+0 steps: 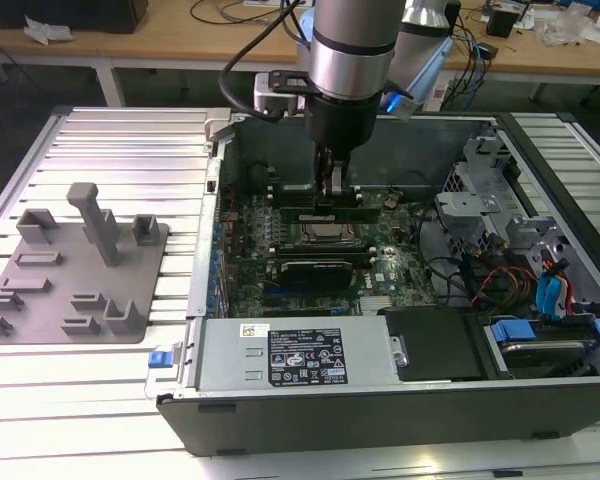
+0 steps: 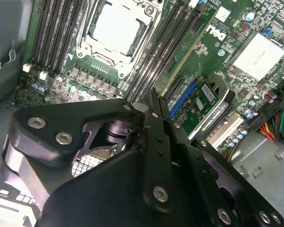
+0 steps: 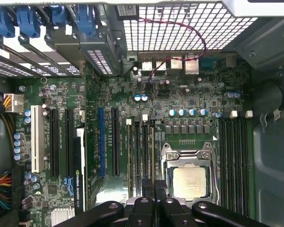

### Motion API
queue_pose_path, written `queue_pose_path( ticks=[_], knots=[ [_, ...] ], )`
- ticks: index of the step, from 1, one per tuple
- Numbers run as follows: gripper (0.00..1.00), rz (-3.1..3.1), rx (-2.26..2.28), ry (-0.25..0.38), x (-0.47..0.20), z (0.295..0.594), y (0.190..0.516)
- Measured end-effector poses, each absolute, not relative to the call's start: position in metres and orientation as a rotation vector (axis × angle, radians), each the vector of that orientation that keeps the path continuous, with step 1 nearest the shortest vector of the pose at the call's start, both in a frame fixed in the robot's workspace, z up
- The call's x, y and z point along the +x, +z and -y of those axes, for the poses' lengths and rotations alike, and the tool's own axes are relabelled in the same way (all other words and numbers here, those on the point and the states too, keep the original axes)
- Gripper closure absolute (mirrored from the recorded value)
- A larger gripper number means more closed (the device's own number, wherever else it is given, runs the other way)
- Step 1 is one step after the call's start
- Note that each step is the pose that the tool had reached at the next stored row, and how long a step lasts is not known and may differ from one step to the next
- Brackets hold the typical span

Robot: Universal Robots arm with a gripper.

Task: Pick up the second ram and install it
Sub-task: 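Insert the second ram into the second slot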

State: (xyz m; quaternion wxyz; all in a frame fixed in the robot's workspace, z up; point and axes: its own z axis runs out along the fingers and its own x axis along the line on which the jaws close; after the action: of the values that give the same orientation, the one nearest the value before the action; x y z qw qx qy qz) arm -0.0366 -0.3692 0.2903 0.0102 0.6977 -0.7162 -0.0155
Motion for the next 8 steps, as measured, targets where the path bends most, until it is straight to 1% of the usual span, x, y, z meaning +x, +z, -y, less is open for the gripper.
queue_pose_path(
  ticks=[8],
  knots=[
    [0.91,2.236,2.178,-0.048,-0.0366,0.3696,0.2865]
  ],
)
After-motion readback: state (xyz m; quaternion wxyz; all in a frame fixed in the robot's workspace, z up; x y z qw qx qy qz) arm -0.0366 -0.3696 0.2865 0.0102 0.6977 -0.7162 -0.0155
